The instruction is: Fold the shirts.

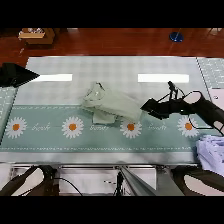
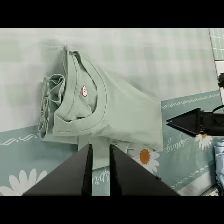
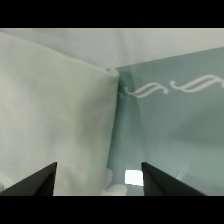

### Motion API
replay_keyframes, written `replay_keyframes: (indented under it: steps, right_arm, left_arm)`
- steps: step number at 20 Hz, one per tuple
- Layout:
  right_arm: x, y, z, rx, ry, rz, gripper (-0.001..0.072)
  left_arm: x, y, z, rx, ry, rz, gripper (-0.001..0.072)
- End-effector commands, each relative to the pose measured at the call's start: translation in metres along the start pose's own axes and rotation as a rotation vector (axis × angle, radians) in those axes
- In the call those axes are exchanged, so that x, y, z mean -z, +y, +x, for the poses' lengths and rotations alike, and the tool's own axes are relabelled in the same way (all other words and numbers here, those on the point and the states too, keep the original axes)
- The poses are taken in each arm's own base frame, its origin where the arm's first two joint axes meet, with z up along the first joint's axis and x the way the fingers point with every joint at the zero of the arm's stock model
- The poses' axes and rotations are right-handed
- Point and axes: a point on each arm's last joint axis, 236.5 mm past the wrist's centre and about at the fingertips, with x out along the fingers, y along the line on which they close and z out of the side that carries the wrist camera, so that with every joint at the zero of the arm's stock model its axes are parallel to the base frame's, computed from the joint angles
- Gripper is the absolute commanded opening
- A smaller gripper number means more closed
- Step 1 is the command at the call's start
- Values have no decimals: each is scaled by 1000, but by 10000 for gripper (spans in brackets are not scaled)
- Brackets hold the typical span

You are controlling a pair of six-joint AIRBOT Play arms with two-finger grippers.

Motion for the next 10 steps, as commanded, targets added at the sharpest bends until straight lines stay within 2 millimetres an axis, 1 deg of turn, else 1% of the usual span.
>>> replay_keyframes:
  steps: [1,2,3,4,5,6,7,8,10]
  right_arm:
    - [15,16,35,-56,23,86,539]
    - [18,24,42,-79,32,94,433]
    - [20,32,46,-105,29,86,266]
    - [18,38,46,-128,18,68,99]
    - [15,46,43,-164,9,66,17]
    - [13,56,36,-211,11,55,17]
    - [11,69,24,-268,16,15,17]
    - [8,82,5,-322,19,-31,18]
    - [-6,104,-44,-411,-16,-88,17]
  left_arm:
    - [0,0,0,-1,1,1,166]
    - [0,0,0,-1,1,1,167]
    - [0,0,0,-1,1,1,167]
    - [0,0,0,-1,1,1,166]
    - [0,0,0,-1,1,1,166]
    - [0,0,0,-1,1,1,166]
    - [0,0,0,-1,1,1,167]
    - [0,0,0,-1,0,1,166]
    - [0,0,0,-1,0,1,166]
